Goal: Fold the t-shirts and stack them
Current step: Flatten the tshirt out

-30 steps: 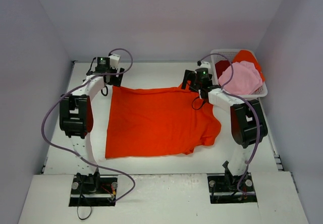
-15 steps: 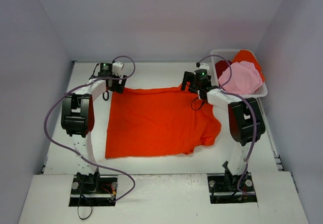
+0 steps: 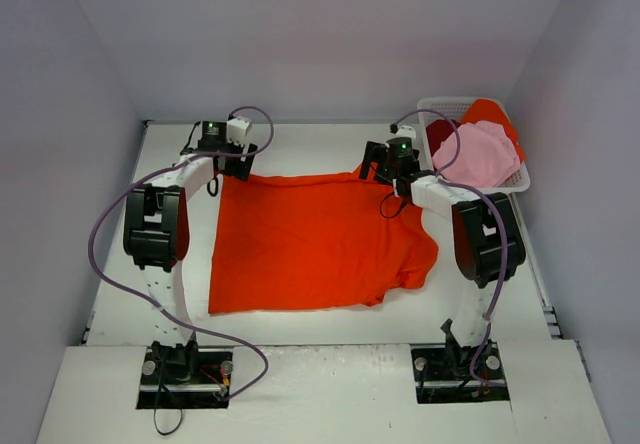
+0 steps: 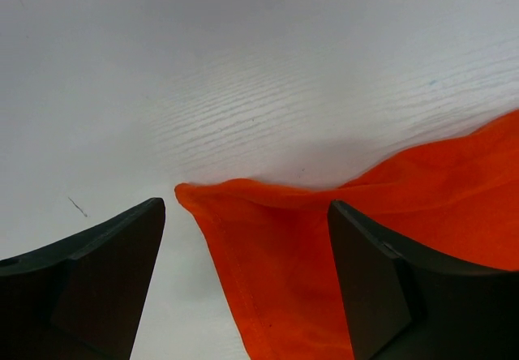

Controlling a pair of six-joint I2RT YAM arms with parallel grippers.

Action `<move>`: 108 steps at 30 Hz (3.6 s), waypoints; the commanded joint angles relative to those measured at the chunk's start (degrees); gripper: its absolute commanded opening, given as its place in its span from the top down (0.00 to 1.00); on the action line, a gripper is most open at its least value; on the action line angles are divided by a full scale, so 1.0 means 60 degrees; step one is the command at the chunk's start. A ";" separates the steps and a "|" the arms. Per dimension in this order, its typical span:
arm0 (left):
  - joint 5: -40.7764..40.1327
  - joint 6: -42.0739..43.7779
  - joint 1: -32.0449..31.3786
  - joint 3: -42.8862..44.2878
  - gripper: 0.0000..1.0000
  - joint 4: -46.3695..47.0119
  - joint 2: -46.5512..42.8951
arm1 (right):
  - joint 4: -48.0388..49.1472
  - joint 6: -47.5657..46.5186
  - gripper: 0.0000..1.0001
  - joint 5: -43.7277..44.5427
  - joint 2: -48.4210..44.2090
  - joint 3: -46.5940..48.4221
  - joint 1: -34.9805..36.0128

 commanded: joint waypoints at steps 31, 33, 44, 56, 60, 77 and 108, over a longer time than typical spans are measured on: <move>0.0853 0.0566 -0.0282 0.1617 0.24 -0.0101 0.0212 | 0.0477 -0.0017 0.05 -0.0008 -0.0542 -0.0188 -0.0298; 0.0751 0.0581 -0.0282 0.1675 0.25 -0.0276 0.0197 | 0.0404 -0.0046 0.05 0.0065 -0.0645 -0.0188 -0.0313; 0.1219 0.0683 -0.0282 0.1573 0.25 -0.0790 -0.0374 | 0.0096 -0.0002 0.05 0.0197 -0.1129 -0.0232 -0.0181; 0.1175 0.1270 -0.0223 0.1265 0.25 -0.1155 -0.0682 | -0.0095 0.0041 0.05 0.0285 -0.1320 -0.0217 -0.0108; 0.1351 0.1270 -0.0223 0.1411 0.25 -0.1361 -0.0361 | -0.0080 0.0056 0.05 0.0300 -0.1232 -0.0202 -0.0049; 0.1659 0.1299 -0.0209 0.1338 0.30 -0.1493 0.0153 | -0.0036 0.0100 0.05 0.0344 -0.0924 -0.0100 0.0024; 0.1718 0.1270 -0.0194 0.1851 0.30 -0.1596 0.0739 | 0.0096 0.0027 0.05 0.0417 -0.0602 -0.0158 -0.0020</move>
